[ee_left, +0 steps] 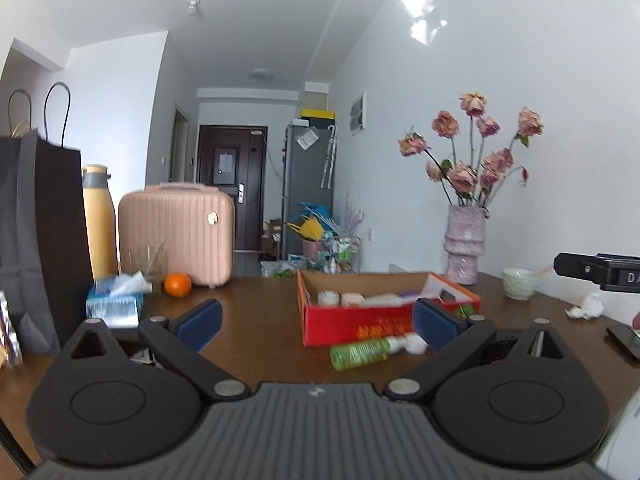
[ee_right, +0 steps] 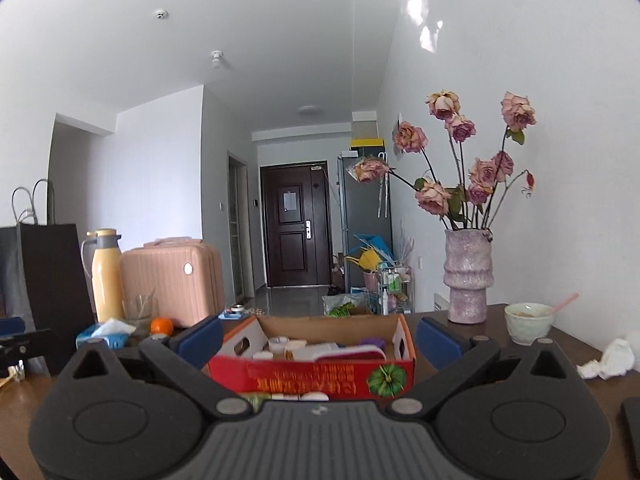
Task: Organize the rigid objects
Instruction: 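Withdraw both grippers from the box toward the green spray bottle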
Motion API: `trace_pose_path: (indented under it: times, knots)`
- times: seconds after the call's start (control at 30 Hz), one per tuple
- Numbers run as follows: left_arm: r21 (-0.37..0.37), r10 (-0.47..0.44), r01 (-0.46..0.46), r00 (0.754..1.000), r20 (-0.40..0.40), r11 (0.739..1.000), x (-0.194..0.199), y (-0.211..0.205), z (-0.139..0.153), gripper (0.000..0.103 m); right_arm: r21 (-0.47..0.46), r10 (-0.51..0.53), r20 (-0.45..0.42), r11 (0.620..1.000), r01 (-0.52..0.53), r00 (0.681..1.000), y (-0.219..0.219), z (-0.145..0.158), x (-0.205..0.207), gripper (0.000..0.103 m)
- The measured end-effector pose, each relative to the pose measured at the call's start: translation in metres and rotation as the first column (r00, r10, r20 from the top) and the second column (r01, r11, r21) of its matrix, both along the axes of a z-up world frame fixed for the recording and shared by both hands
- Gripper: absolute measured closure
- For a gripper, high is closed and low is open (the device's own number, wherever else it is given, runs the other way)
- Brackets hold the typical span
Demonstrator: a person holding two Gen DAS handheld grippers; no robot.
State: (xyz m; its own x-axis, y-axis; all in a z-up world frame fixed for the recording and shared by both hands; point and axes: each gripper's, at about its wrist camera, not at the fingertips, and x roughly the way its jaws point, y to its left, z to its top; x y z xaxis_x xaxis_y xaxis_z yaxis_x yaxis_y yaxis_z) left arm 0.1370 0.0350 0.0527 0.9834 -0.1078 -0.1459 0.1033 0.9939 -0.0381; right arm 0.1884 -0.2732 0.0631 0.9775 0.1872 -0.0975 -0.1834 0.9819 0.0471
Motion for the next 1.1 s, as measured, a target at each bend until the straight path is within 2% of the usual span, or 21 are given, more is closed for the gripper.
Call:
trace_pose_path:
  times: [0.1,0.2,0.27,0.4,0.6,0.67,0.73,0.8,0.9,1.0,1.03,1.1]
  knots:
    - [0.029,-0.016,0.016,1.000,-0.016,0.999,-0.030,0.002,-0.033,0.000,-0.051,0.004,-0.020,0.999,-0.005,1.000,0.001,-0.022,-0.030,0.000]
    - [0.073,0.031,-0.023,0.993,-0.110,0.997,-0.035,0.003,-0.062,0.000,-0.079,0.020,-0.092,0.997,-0.027,0.996,0.003,-0.046,-0.045,0.000]
    - [0.096,0.041,-0.026,0.986,-0.159,0.995,-0.029,0.005,-0.071,0.000,-0.103,0.045,-0.144,0.993,-0.060,0.989,0.006,-0.060,-0.047,0.000]
    - [0.072,0.066,-0.055,0.985,-0.160,0.996,-0.019,0.009,-0.064,0.000,-0.153,0.033,-0.198,0.986,-0.065,0.980,0.013,-0.077,-0.036,0.000]
    - [0.063,0.011,0.004,0.972,-0.237,0.998,0.008,-0.001,-0.053,0.000,-0.100,0.018,-0.238,0.994,-0.042,0.971,0.012,-0.079,-0.015,0.000]
    - [0.042,-0.035,0.047,0.963,-0.266,0.998,0.025,-0.005,-0.050,0.000,-0.079,0.002,-0.242,0.997,-0.021,0.970,0.011,-0.075,-0.010,0.000]
    - [0.021,-0.058,0.067,0.960,-0.275,0.998,0.046,-0.009,-0.051,0.000,-0.065,0.030,-0.244,0.997,-0.047,0.969,0.010,-0.076,-0.004,0.000]
    - [0.042,-0.065,0.083,0.944,-0.324,0.996,0.078,-0.020,-0.053,0.000,-0.079,0.038,-0.270,0.995,-0.062,0.962,0.012,-0.081,0.009,0.000]
    - [0.048,-0.138,0.166,0.923,-0.358,0.985,0.138,-0.034,-0.051,0.000,-0.108,0.034,-0.321,0.992,-0.072,0.946,0.015,-0.085,0.042,0.001]
    - [0.047,-0.170,0.211,0.884,-0.435,0.976,0.201,-0.041,-0.056,0.003,-0.103,0.060,-0.368,0.989,-0.105,0.928,0.014,-0.081,0.087,0.002]
    - [0.051,-0.175,0.222,0.871,-0.459,0.974,0.219,-0.043,-0.059,0.005,-0.102,0.075,-0.410,0.987,-0.127,0.909,0.016,-0.081,0.106,0.003]
    - [0.025,-0.249,0.298,0.837,-0.487,0.954,0.248,-0.047,-0.065,0.005,-0.107,0.103,-0.467,0.979,-0.172,0.878,0.021,-0.082,0.145,0.010]
